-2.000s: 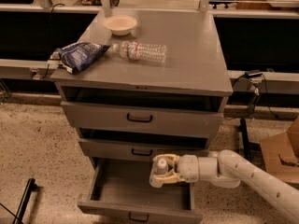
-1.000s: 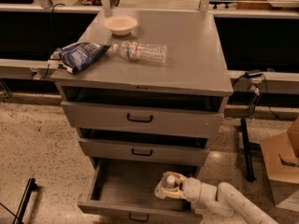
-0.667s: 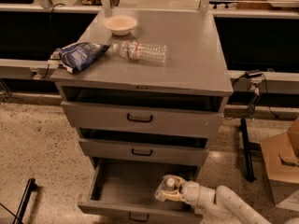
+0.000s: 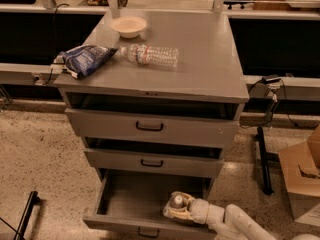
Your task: Place blue plastic bottle into bottom drawer
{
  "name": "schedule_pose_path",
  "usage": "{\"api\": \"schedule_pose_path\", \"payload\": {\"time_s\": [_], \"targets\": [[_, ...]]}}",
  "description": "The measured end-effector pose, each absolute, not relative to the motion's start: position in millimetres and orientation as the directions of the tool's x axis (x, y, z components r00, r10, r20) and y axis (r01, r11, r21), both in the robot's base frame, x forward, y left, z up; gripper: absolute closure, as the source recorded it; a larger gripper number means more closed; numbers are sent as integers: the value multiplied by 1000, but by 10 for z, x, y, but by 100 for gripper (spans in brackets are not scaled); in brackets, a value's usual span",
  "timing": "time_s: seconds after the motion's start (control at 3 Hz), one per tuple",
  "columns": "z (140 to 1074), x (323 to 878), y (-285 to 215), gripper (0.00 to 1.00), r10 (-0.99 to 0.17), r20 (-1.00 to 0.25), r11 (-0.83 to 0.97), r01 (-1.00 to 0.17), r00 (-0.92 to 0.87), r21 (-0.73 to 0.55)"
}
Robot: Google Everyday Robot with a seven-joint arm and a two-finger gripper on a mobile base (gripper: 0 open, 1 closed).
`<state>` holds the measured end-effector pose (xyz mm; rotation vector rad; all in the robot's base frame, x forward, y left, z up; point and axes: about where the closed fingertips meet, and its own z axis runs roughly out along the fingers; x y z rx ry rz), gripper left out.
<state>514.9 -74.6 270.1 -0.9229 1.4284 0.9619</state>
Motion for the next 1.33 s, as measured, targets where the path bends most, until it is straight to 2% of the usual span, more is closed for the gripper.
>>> {"api": "schedule_pose_path", "payload": {"time_s": [0.67,1.0,1.33], "targets": [[2713,5143,-702,13,-13,-998,354,-933,-68,59],[2715,5142,-682,0,-11,-998,351,-934,-69,60],[2715,5142,-682,0,-11,-998,351,-934,-69,60]]}}
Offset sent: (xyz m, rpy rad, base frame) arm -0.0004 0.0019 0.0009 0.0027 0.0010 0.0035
